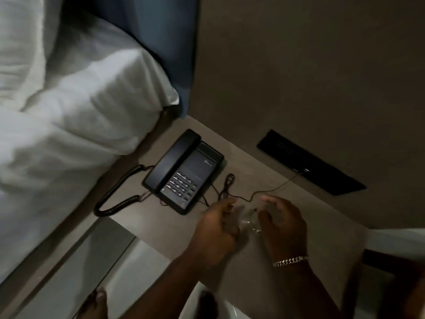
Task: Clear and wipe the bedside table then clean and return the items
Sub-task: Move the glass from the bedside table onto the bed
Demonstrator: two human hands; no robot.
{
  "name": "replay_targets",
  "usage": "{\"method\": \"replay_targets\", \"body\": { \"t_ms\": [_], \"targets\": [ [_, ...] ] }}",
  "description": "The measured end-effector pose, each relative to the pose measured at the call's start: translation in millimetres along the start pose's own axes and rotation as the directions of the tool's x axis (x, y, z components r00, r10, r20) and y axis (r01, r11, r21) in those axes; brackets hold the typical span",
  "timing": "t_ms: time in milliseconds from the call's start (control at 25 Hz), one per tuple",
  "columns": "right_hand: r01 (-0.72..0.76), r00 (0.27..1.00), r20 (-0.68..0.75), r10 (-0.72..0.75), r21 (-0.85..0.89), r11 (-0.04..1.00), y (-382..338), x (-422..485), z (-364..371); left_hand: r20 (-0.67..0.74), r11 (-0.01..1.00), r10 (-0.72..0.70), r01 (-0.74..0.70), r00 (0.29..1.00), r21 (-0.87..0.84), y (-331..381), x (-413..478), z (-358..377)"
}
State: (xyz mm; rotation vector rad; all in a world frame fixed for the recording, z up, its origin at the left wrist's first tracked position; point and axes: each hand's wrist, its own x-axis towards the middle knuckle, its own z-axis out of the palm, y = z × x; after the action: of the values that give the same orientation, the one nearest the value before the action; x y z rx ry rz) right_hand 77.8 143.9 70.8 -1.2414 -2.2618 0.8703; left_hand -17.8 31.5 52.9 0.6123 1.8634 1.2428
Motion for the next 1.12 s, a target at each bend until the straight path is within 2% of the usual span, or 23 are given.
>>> {"method": "replay_targets", "body": {
  "t_ms": [80, 240, 360, 520, 680, 840, 920, 1000, 1120],
  "targets": [
    [-0.097, 0.994, 0.050, 0.095, 0.039, 0.994, 27.3, -4.5, -3.7, 0.061, 0.995, 0.005, -0.011, 0.998, 0.104, -11.2, 5.7, 30.0],
    [-0.286, 0.949, 0.188, 0.254, 0.170, 0.943, 51.5, -9.6, 2.7, -0.007, 0.967, 0.099, -0.094, 0.995, 0.237, -25.2, 15.3, 57.5],
    [-0.322, 0.935, 0.228, 0.272, 0.225, 0.920, 50.7, -11.2, 1.7, -0.049, 0.971, 0.122, -0.108, 0.991, 0.213, -30.0, 15.0, 60.9],
    [-0.242, 0.959, 0.204, 0.199, 0.217, 0.946, 15.6, -13.3, -8.8, -0.075, 0.971, 0.182, -0.167, 0.980, 0.169, -15.1, 4.9, 33.2],
    [-0.165, 0.970, 0.227, 0.084, 0.371, 0.914, -66.9, -3.7, -3.8, -0.205, 0.968, 0.236, -0.212, 0.950, 0.135, 15.9, -11.0, -39.2],
    [-0.173, 0.957, 0.290, 0.023, 0.503, 0.847, -172.4, 3.2, 38.4, -0.425, 0.982, 0.177, -0.185, 0.888, 0.023, 42.6, -33.8, -142.5],
    [-0.141, 0.939, 0.339, -0.065, 0.548, 0.825, -230.4, 2.9, 69.0, -0.543, 0.979, 0.165, -0.205, 0.823, -0.013, 47.9, -46.4, -200.4],
    [-0.104, 0.909, 0.382, -0.165, 0.594, 0.798, -293.3, -2.3, 102.3, -0.665, 0.978, 0.161, -0.206, 0.730, 0.011, 47.9, -64.0, -262.5],
    [-0.041, 0.864, 0.417, -0.281, 0.615, 0.787, -373.2, -13.1, 152.0, -0.769, 0.977, 0.151, -0.210, 0.621, 0.022, 47.0, -88.0, -344.4]
  ]
}}
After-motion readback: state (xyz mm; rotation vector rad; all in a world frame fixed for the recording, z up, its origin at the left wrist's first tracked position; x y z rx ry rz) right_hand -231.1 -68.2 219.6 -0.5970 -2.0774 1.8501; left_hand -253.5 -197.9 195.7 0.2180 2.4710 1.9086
